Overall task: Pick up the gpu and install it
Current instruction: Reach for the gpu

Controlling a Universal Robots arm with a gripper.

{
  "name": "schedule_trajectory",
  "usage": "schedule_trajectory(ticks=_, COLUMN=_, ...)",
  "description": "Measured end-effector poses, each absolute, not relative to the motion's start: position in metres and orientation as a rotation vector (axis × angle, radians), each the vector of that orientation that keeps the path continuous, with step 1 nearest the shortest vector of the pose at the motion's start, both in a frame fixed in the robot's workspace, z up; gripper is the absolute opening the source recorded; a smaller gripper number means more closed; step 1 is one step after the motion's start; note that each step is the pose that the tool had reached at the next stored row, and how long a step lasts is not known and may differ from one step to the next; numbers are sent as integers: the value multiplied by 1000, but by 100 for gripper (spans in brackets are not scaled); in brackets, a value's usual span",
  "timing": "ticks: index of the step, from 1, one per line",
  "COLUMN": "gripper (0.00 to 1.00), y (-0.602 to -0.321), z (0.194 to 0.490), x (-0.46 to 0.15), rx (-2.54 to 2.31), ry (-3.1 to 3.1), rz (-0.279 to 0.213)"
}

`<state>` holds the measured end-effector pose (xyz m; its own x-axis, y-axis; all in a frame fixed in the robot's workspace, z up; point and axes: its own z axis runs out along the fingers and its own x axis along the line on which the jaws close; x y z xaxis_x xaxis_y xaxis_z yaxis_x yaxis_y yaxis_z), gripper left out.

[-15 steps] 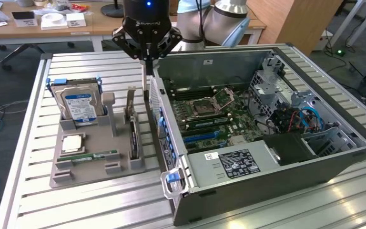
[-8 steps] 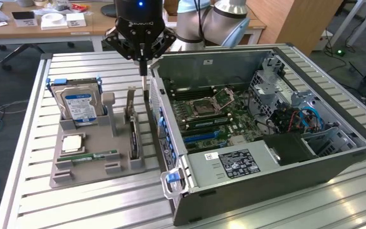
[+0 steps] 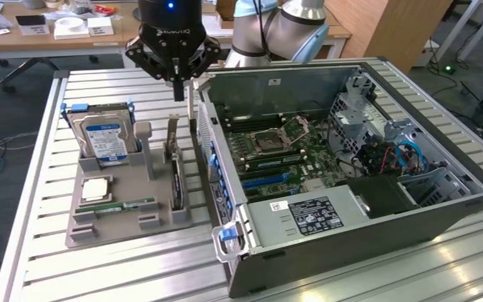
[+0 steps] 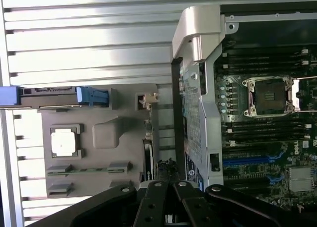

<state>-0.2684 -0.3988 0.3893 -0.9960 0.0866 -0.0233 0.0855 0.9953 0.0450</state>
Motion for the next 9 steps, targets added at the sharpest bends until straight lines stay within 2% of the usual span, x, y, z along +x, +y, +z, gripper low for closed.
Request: schedule_trajectory(ticks=9, gripper=11, y=-399, z=389, x=-276, rx=136, ry=3113, rz=69)
